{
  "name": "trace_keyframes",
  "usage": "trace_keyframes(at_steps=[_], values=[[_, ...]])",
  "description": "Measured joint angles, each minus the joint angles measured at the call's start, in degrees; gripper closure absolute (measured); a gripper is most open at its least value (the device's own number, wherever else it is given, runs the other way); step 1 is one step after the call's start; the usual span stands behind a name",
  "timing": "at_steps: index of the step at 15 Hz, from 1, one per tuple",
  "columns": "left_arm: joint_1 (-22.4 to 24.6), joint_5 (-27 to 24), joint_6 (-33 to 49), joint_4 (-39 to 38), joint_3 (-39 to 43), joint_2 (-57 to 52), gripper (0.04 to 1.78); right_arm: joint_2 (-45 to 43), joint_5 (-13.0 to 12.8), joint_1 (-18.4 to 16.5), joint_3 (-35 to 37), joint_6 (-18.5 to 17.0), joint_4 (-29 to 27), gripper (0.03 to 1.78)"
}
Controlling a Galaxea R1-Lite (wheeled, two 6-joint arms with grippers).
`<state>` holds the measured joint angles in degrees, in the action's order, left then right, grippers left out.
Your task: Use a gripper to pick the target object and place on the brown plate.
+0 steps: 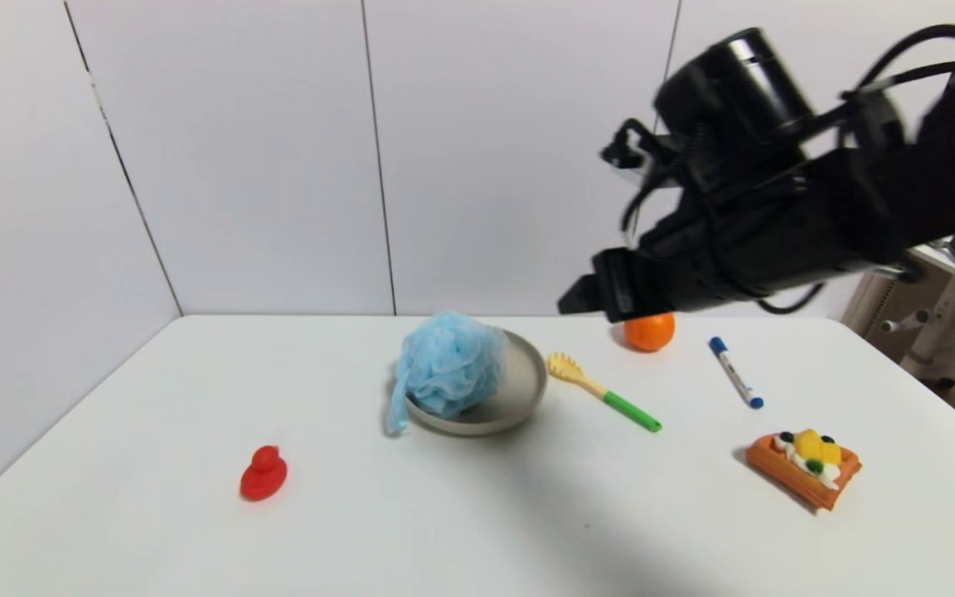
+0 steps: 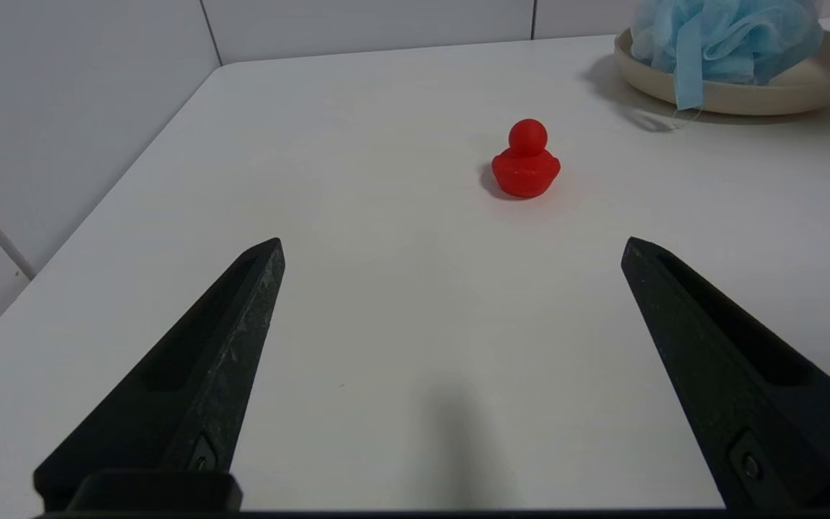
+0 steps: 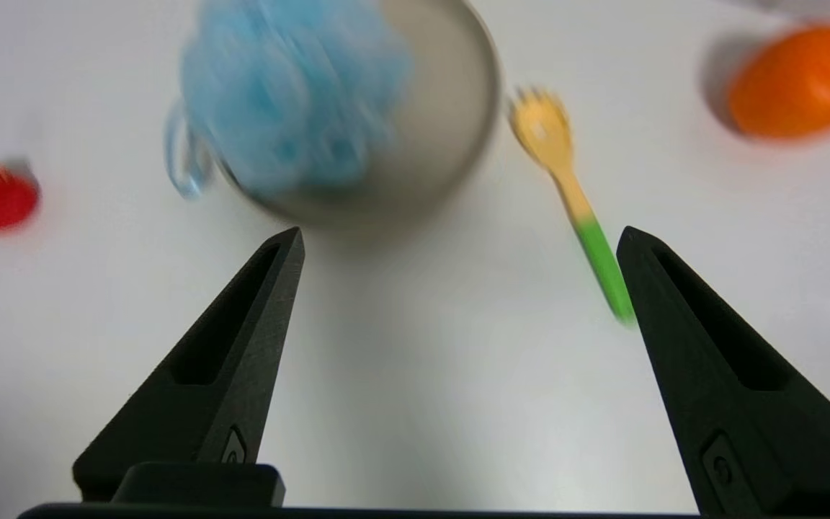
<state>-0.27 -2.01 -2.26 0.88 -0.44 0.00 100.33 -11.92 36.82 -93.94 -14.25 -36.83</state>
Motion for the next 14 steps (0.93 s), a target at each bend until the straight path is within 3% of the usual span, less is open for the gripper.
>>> trace_keyframes(at_steps=[3,6,12,14], values=[[0.0,0.0,0.0,0.0,0.0,0.0,0.13,-17.4,1.5,-5.8,17.8,0.4,-6.9,0.23],[0.0,0.0,0.0,0.0,0.0,0.0,0.13,-36.0,2.7,-15.0,36.4,1.4,-7.2,0.19],[0.0,0.0,0.0,0.0,0.0,0.0,0.13,-73.6,3.6,-30.8,67.2,4.7,2.7,0.14],[0.0,0.0,0.0,0.0,0.0,0.0,0.13,-83.7,3.7,-33.9,77.5,8.4,11.0,0.13]])
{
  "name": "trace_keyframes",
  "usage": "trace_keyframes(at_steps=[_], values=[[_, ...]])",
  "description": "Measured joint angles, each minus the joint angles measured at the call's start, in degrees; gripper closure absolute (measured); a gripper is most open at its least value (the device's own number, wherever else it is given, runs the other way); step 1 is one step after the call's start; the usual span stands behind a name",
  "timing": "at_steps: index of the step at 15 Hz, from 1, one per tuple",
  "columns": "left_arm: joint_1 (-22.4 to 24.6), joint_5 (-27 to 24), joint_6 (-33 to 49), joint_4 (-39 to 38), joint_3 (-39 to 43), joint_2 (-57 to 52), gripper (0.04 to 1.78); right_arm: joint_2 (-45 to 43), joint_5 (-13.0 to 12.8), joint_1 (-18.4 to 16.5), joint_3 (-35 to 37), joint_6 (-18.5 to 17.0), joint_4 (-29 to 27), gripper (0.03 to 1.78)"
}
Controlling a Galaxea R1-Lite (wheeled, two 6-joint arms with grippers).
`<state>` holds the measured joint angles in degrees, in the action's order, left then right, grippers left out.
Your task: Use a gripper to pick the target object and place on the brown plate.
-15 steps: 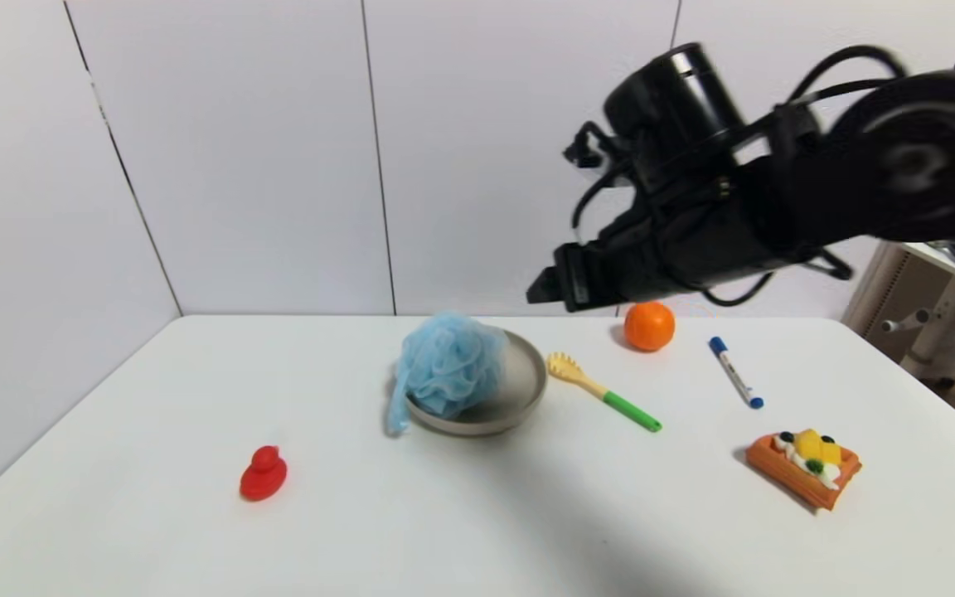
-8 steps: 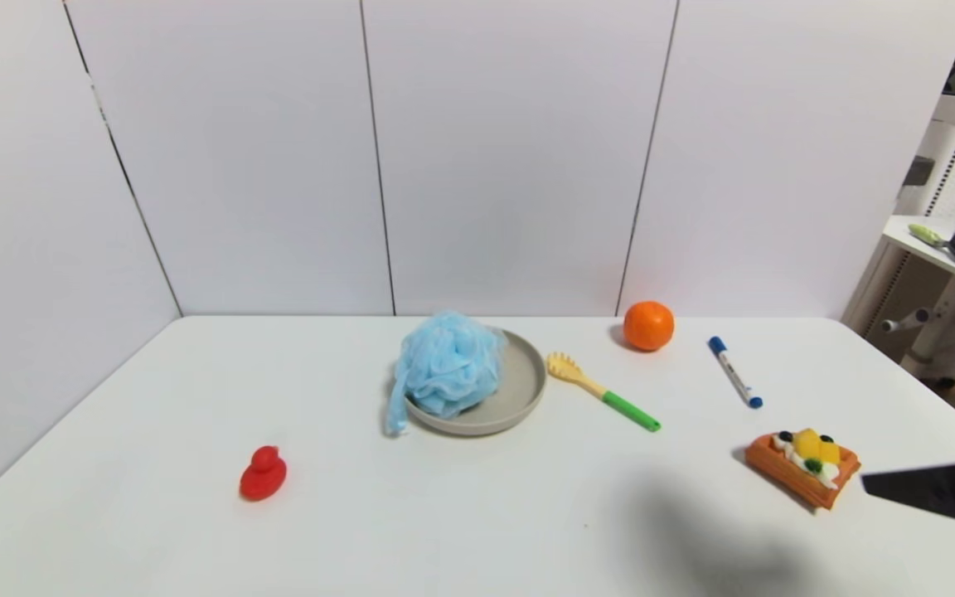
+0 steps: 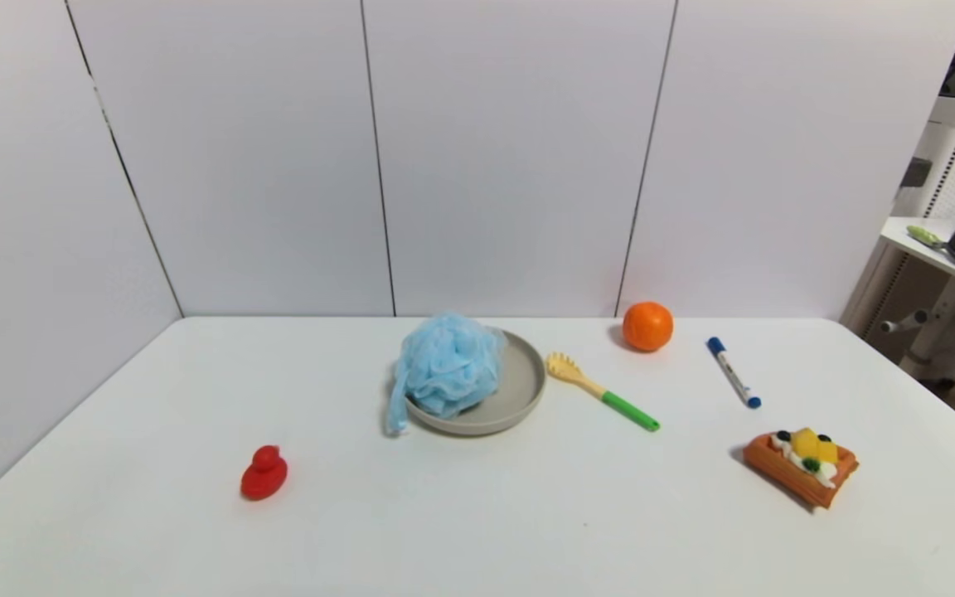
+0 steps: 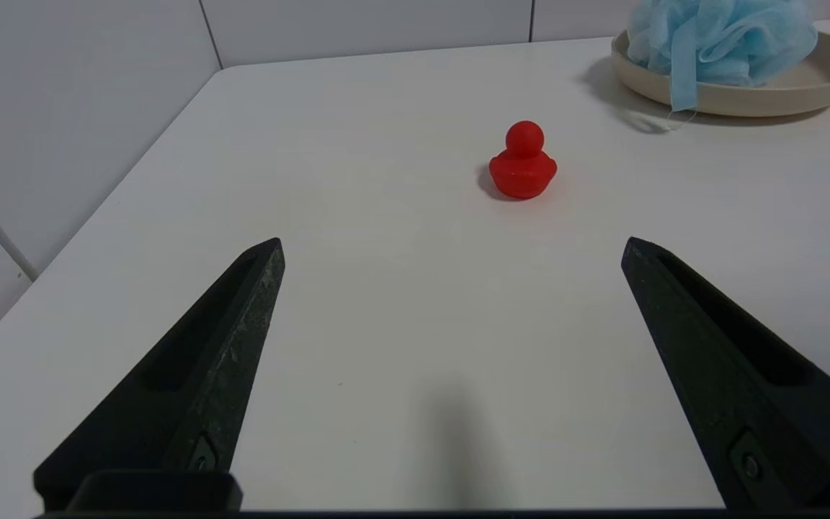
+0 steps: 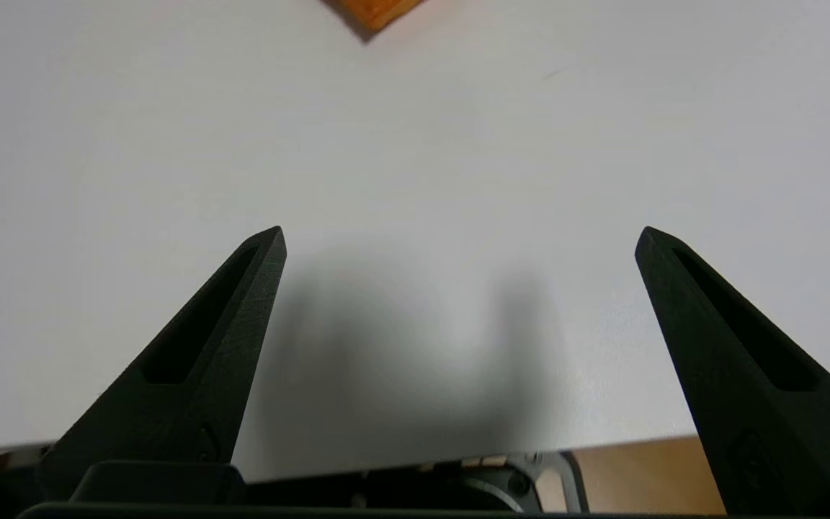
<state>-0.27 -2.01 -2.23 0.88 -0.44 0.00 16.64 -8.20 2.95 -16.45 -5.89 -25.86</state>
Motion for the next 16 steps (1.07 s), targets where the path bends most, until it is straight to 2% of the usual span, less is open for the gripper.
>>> trace_keyframes(at_steps=[2,4,5,6,10,16], values=[[0.0,0.0,0.0,0.0,0.0,0.0,0.13,-7.6,0.8,-1.6,7.7,4.3,11.9,0.13],[0.0,0.0,0.0,0.0,0.0,0.0,0.13,-12.7,5.9,-2.3,13.1,8.4,22.8,0.12],[0.0,0.0,0.0,0.0,0.0,0.0,0.13,-14.1,8.1,-2.5,14.8,10.2,25.4,0.12],[0.0,0.0,0.0,0.0,0.0,0.0,0.13,-15.1,9.0,-2.6,15.7,11.3,25.6,0.12],[0.0,0.0,0.0,0.0,0.0,0.0,0.13,-16.6,8.8,-2.7,16.4,9.2,25.4,0.12],[0.0,0.0,0.0,0.0,0.0,0.0,0.13,-16.8,8.7,-2.7,16.4,9.3,25.3,0.12]])
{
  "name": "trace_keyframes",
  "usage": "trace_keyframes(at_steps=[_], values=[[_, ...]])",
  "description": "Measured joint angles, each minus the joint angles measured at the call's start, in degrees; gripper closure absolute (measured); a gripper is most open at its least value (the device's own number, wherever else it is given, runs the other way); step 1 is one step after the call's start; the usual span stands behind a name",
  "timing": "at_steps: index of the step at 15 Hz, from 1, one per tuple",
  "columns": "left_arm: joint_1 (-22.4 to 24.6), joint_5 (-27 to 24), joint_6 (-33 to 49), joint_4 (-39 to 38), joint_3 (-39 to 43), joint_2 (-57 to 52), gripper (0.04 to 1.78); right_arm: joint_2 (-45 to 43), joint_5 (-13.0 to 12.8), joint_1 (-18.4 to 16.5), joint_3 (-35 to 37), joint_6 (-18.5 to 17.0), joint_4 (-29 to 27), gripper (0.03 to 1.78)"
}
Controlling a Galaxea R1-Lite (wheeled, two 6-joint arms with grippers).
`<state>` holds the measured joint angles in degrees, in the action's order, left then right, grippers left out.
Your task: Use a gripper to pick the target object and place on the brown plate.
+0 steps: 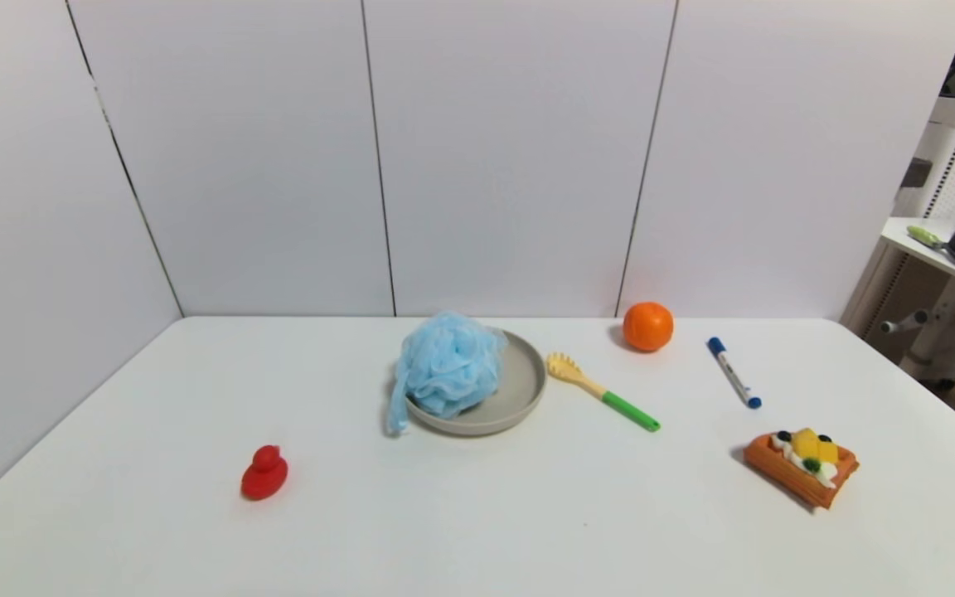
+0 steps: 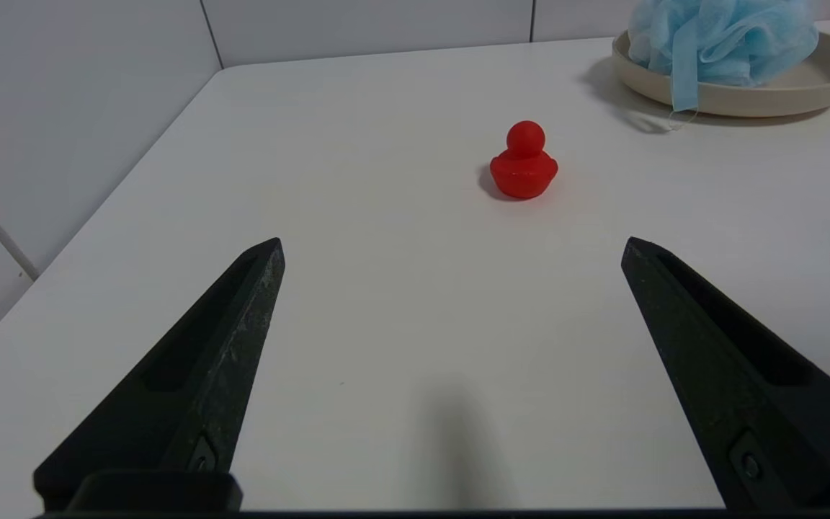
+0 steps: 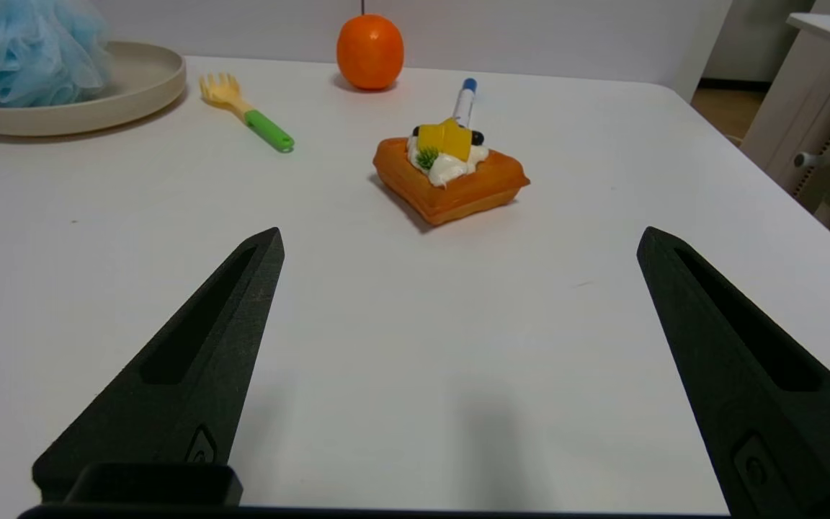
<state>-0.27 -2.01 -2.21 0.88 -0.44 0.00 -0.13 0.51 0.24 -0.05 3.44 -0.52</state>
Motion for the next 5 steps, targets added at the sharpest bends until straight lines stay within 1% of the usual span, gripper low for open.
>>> trace_keyframes(at_steps=[3,5], values=[[0.0,0.0,0.0,0.0,0.0,0.0,0.13,0.0,0.3,0.0,0.0,0.7,0.1,0.12],[0.0,0.0,0.0,0.0,0.0,0.0,0.13,0.0,0.0,0.0,0.0,-1.4,0.1,0.12]])
